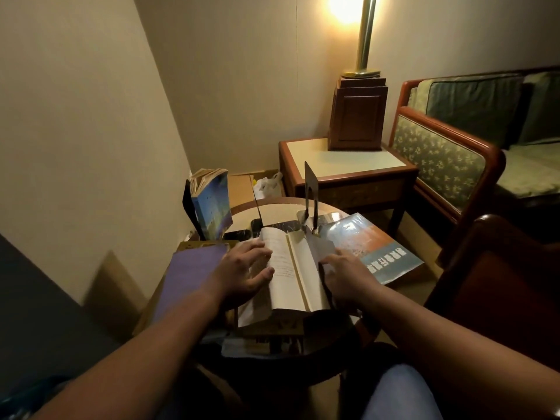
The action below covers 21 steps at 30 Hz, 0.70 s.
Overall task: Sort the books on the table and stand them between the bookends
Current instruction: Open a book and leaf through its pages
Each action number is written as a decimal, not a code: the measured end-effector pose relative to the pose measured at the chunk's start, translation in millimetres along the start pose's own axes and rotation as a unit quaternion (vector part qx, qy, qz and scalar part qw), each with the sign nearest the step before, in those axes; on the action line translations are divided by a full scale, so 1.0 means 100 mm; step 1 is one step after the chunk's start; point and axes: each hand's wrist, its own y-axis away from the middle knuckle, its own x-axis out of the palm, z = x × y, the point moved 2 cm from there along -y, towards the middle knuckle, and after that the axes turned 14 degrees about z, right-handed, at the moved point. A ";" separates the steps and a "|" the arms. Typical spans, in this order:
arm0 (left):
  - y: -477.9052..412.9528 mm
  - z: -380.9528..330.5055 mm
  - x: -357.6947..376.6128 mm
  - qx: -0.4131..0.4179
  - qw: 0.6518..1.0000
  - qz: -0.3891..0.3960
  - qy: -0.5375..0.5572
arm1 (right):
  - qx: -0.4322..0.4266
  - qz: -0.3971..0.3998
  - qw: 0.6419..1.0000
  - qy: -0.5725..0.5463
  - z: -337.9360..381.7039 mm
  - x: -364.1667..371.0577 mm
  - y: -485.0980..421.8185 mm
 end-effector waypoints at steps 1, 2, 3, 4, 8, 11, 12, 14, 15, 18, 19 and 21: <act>0.00 0.00 0.00 0.000 1.000 -0.002 0.000 | -0.011 0.009 1.000 -0.013 0.01 0.02 -0.01; 0.00 0.00 0.01 0.000 1.000 -0.004 0.000 | -0.019 0.015 0.999 -0.022 0.03 0.04 -0.01; 0.01 0.01 0.01 0.000 1.000 -0.004 0.002 | -0.026 0.012 0.999 -0.025 0.05 0.05 0.00; 0.01 0.00 0.01 0.000 1.000 -0.004 0.004 | -0.036 0.004 0.999 -0.022 0.07 0.05 0.00; 0.01 0.00 0.01 0.001 1.000 -0.006 0.019 | -0.119 -0.057 0.991 -0.002 0.28 0.01 0.04; 0.01 0.01 0.01 -0.005 1.000 -0.007 0.023 | -0.175 -0.040 0.984 -0.008 0.52 0.00 0.04; 0.01 0.00 0.00 -0.008 0.999 -0.009 0.030 | -0.187 -0.029 0.982 -0.009 0.60 0.01 0.04; 0.02 0.00 0.00 -0.018 0.999 -0.011 0.047 | -0.193 -0.009 0.981 0.005 0.73 0.02 0.02; 0.01 0.00 0.00 -0.024 0.998 -0.008 0.049 | -0.186 0.001 0.982 0.011 0.77 0.03 0.00; -0.01 0.03 0.01 -0.029 0.999 0.014 0.032 | -0.158 0.012 0.987 0.018 0.83 0.04 -0.02; -0.02 0.04 0.01 -0.027 0.999 0.019 0.028 | -0.151 0.010 0.988 0.020 0.84 0.05 -0.02; -0.02 0.06 0.01 -0.027 0.999 0.024 0.028 | -0.143 0.006 0.989 0.021 0.85 0.05 -0.02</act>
